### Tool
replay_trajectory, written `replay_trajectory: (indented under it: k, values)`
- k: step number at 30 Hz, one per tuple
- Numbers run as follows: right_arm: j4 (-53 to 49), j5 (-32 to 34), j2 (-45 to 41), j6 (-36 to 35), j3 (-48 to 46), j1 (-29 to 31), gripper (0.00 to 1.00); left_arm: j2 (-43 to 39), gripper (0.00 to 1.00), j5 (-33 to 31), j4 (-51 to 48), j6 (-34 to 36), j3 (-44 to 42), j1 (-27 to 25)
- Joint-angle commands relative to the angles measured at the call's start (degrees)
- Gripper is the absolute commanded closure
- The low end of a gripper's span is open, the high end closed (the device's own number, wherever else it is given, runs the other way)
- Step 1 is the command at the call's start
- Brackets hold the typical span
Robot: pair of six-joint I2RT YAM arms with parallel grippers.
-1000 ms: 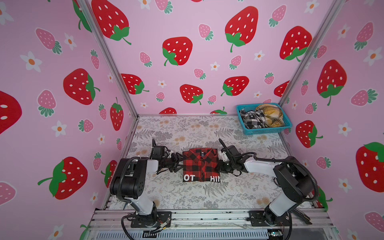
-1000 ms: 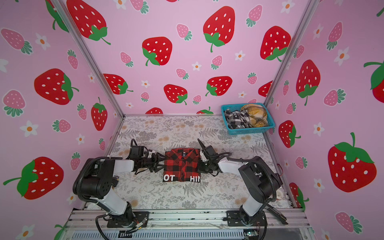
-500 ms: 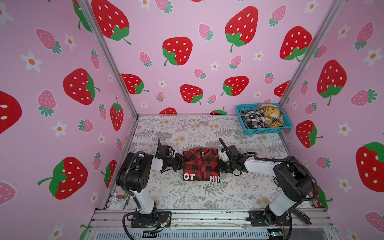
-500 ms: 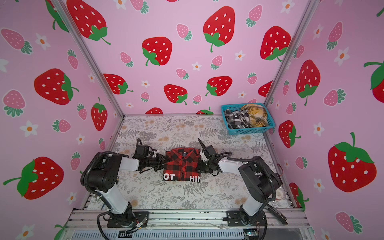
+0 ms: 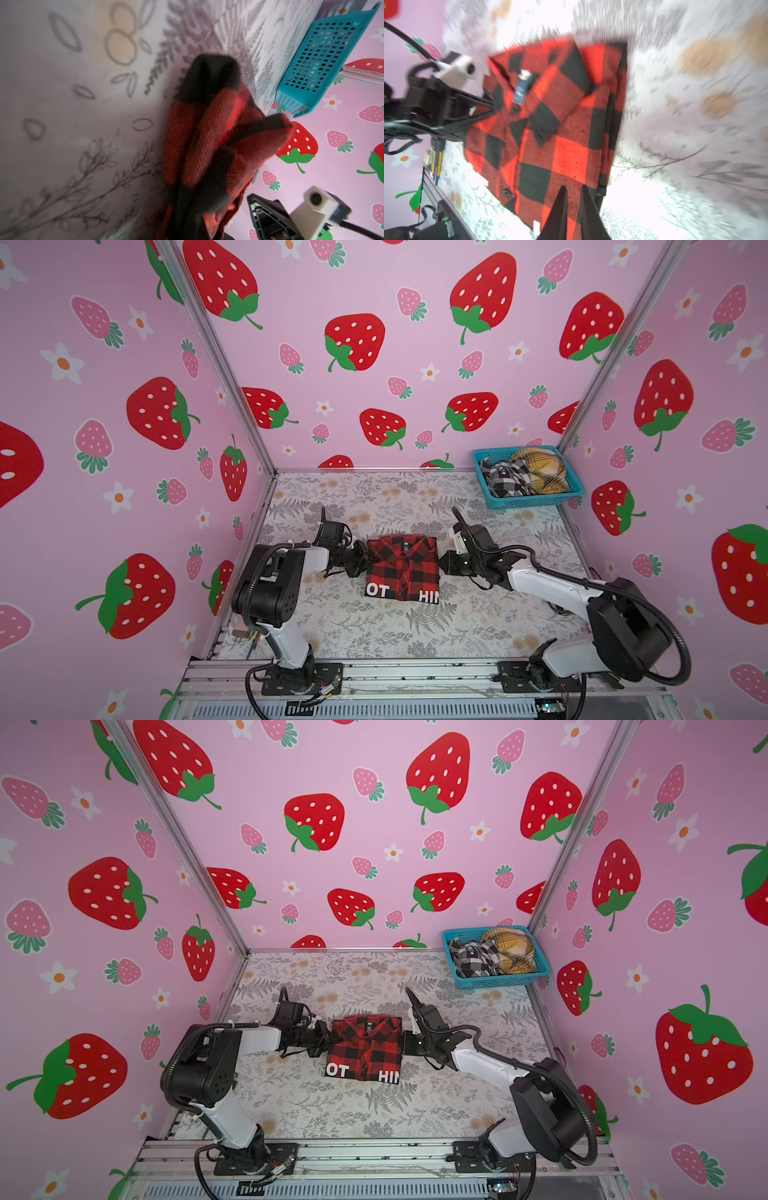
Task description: Fold and stack the long sleeve shirts
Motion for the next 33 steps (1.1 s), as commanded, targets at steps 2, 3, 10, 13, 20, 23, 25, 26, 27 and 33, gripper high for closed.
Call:
replay_trajectory:
  k: [2, 3, 10, 13, 20, 23, 25, 26, 27, 33]
  values:
    - [-0.4, 5.8, -6.0, -2.5, -2.5, -1.1, 0.83, -3.9, 1.0, -6.4, -17.9, 11.6, 6.9, 0.0]
    - [0.1, 5.8, -7.2, -2.4, -3.2, -1.2, 0.83, -4.4, 1.0, -8.2, -21.3, 13.8, 8.6, 0.1]
    - [4.1, 3.9, -11.6, -2.1, -8.4, -1.3, 0.82, -6.6, 1.0, -19.9, -37.2, 24.3, 16.8, 4.5]
    - [6.3, 2.7, -12.2, -2.0, -10.7, -1.3, 0.82, -6.0, 1.0, -24.2, -42.3, 27.9, 21.1, 8.9]
    - [8.9, 0.6, -12.3, -2.6, -12.2, -1.3, 0.82, 0.9, 1.0, -34.5, -49.9, 37.4, 34.1, 18.7]
    - [10.0, -0.5, -12.8, -3.0, -13.2, -1.3, 0.82, 5.2, 1.0, -35.0, -48.6, 37.7, 38.1, 23.7]
    - [10.5, -1.0, -13.8, -3.3, -13.8, -1.3, 0.82, 9.1, 1.0, -37.1, -49.5, 38.3, 42.7, 25.9]
    - [10.7, -1.3, -14.3, -3.5, -14.2, -1.4, 0.82, 10.7, 1.0, -37.9, -50.1, 38.5, 44.7, 26.7]
    - [10.9, -1.5, -14.9, -3.7, -14.5, -1.3, 0.82, 12.4, 1.0, -38.6, -50.8, 38.8, 46.9, 27.6]
    - [12.4, -2.3, -16.1, -4.0, -15.7, -1.3, 0.82, 20.7, 1.0, -42.1, -53.2, 42.8, 58.6, 30.4]
